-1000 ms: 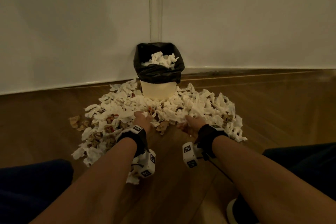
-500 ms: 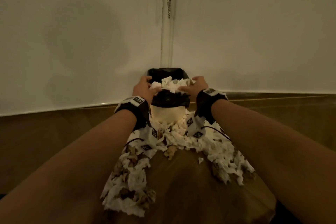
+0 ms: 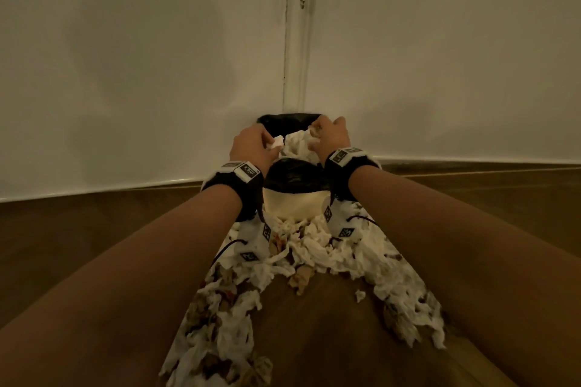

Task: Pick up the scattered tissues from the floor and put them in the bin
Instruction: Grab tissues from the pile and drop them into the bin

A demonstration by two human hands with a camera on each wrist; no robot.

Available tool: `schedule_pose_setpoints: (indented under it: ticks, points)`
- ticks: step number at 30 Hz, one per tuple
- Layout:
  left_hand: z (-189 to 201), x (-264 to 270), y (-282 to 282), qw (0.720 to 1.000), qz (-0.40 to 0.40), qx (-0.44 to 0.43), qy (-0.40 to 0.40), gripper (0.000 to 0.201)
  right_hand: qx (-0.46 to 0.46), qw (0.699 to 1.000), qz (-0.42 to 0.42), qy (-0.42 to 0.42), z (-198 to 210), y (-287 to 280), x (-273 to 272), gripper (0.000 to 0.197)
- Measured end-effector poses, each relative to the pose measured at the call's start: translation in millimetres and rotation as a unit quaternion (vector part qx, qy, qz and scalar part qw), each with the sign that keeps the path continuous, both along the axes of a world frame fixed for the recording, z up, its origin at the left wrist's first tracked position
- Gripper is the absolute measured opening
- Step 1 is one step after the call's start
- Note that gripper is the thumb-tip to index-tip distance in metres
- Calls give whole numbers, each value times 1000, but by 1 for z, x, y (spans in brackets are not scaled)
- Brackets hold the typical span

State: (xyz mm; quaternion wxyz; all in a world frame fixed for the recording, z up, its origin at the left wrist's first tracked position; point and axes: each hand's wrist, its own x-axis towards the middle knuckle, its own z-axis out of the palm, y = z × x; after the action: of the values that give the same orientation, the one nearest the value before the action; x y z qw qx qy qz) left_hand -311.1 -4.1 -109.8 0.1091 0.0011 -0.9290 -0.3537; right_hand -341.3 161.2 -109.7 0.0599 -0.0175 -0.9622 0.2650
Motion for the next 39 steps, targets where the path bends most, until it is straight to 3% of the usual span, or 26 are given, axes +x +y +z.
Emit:
schedule_pose_setpoints:
  ticks: [4,9,12,15,18,20,22,25,27,29,33,39]
  points:
    - [0,-15,6,999,-12,-32,-16,4,67,993,38,-95,-22,-11,-8,35]
    - [-4,-28,13,992,-49,-106,-38,22,60,972,136,-184,-35,-27,-14,47]
    - [-8,-32,17,978,-79,-174,-85,27,172,947,167,-216,-38,-21,-14,58]
    - [-15,-30,26,946,-140,-267,-124,34,210,921,190,-268,-38,-16,-8,47]
    - [-21,-23,33,897,-181,-355,-191,37,184,941,159,-237,-29,-18,-4,45]
    - [-21,-22,34,879,-190,-392,-193,38,157,958,164,-173,-22,-17,1,41]
    - [-21,-20,30,897,-182,-373,-149,38,167,967,147,-128,-17,-9,9,35]
    - [-25,-13,26,961,-126,-245,2,35,168,982,89,7,-21,7,23,36]
    - [-29,0,29,978,-97,-152,105,25,128,987,47,87,-29,20,38,29]
    - [-34,19,36,984,-73,-70,146,20,66,990,9,122,-39,32,58,24]
    - [-61,61,56,995,-31,-35,86,20,-22,991,-78,109,-72,47,98,20]
    - [-117,122,73,992,-89,-84,-16,19,-75,982,-170,23,-117,66,155,19]
